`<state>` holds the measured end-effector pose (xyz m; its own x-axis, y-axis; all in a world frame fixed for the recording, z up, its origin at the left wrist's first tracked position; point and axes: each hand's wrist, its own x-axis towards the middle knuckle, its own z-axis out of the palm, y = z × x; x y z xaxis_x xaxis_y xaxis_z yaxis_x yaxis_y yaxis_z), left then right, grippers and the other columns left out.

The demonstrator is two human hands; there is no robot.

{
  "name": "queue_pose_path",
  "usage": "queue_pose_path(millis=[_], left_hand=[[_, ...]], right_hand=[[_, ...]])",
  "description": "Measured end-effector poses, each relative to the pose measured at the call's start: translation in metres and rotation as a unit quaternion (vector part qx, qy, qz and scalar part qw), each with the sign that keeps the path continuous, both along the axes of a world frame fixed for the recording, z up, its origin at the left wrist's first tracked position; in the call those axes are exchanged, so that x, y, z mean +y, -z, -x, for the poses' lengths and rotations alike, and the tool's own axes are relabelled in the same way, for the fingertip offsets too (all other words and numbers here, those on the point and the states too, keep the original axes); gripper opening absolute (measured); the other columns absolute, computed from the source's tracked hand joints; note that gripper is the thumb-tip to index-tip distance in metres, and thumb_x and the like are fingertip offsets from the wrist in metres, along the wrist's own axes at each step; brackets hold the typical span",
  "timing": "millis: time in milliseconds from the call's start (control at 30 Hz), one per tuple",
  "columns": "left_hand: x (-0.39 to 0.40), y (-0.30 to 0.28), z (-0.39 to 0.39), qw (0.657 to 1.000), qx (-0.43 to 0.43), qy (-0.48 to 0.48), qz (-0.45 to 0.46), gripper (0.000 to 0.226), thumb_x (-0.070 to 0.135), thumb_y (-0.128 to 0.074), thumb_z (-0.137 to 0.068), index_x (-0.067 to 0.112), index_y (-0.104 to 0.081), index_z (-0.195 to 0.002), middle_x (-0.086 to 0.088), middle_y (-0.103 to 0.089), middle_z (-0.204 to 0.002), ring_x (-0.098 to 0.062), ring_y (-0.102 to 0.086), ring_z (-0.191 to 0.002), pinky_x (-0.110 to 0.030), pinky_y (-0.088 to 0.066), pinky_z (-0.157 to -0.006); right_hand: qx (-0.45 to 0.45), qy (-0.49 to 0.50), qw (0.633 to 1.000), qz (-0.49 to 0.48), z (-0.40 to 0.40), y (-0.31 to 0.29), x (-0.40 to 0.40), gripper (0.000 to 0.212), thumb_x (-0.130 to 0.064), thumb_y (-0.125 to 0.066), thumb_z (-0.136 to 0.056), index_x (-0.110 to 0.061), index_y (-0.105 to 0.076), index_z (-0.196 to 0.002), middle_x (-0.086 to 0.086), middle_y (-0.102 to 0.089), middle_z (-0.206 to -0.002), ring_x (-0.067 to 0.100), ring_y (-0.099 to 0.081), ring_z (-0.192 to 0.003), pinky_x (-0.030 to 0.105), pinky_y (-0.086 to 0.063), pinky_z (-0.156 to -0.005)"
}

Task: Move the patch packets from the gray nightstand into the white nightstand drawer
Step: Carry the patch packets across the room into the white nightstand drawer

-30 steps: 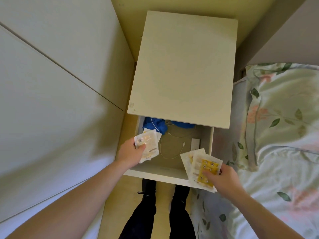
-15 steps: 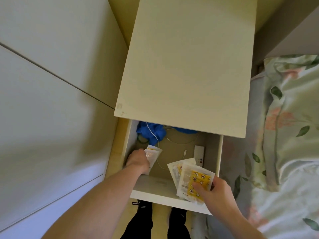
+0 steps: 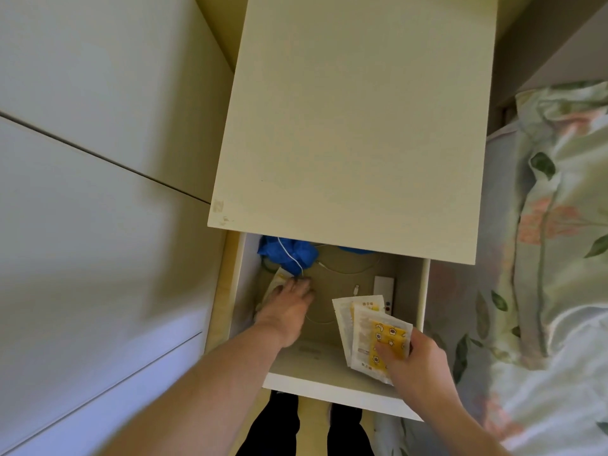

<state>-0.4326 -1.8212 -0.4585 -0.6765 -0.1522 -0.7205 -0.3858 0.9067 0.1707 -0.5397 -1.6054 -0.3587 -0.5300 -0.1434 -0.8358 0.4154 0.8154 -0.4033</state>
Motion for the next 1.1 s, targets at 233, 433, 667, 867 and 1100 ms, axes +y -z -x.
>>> queue_pose_path(millis=[233,433,667,867,1100], left_hand=[[-0.018,0.0,-0.011,0.998,-0.064,0.001,0.007,0.089,-0.003,-0.064,-0.085,0.013,-0.019,-0.161,0.0,-0.001,-0.169,-0.029,-0.004,-0.156,-0.046,-0.015,-0.127],[-0.03,-0.014,-0.017,0.999,-0.035,-0.01,-0.014,0.089,0.001,-0.065,-0.088,0.017,-0.017,-0.161,0.0,0.005,-0.17,-0.028,-0.002,-0.157,-0.044,-0.021,-0.126],[-0.038,-0.029,-0.027,0.998,-0.022,-0.043,-0.047,0.072,0.01,-0.066,-0.091,0.018,-0.035,-0.156,0.002,-0.003,-0.17,-0.024,-0.01,-0.156,-0.041,-0.027,-0.124],[-0.036,-0.037,-0.029,0.996,0.005,-0.058,-0.071,0.067,0.005,-0.065,-0.088,0.014,-0.042,-0.15,-0.003,-0.032,-0.159,-0.023,-0.029,-0.147,-0.038,-0.034,-0.121],[-0.039,-0.037,-0.036,0.996,-0.016,-0.051,-0.076,0.074,0.002,-0.063,-0.088,0.017,-0.035,-0.155,-0.002,-0.029,-0.16,-0.024,-0.028,-0.148,-0.04,-0.033,-0.121]], right_hand=[[-0.013,-0.005,1.0,-0.015,-0.002,0.008,0.0,0.043,-0.022,-0.07,-0.095,-0.018,-0.06,-0.137,-0.009,-0.065,-0.11,0.011,-0.06,-0.098,0.036,-0.058,-0.092],[-0.028,0.008,0.999,-0.024,-0.014,0.035,-0.025,0.037,-0.025,-0.07,-0.095,-0.02,-0.064,-0.132,-0.007,-0.066,-0.103,0.015,-0.064,-0.095,0.033,-0.058,-0.084],[-0.032,-0.019,0.998,-0.045,-0.025,0.074,-0.069,0.026,-0.027,-0.067,-0.097,-0.014,-0.068,-0.119,-0.001,-0.066,-0.096,0.015,-0.063,-0.083,0.019,-0.048,-0.055],[-0.042,-0.083,0.991,-0.099,-0.033,0.098,-0.083,0.018,-0.026,-0.062,-0.099,-0.013,-0.069,-0.108,0.001,-0.064,-0.084,0.019,-0.062,-0.078,0.027,-0.051,-0.066],[-0.006,-0.129,0.983,-0.13,-0.034,0.096,-0.079,0.011,-0.016,-0.064,-0.097,-0.014,-0.07,-0.106,-0.002,-0.061,-0.081,0.01,-0.056,-0.067,0.02,-0.041,-0.05]])
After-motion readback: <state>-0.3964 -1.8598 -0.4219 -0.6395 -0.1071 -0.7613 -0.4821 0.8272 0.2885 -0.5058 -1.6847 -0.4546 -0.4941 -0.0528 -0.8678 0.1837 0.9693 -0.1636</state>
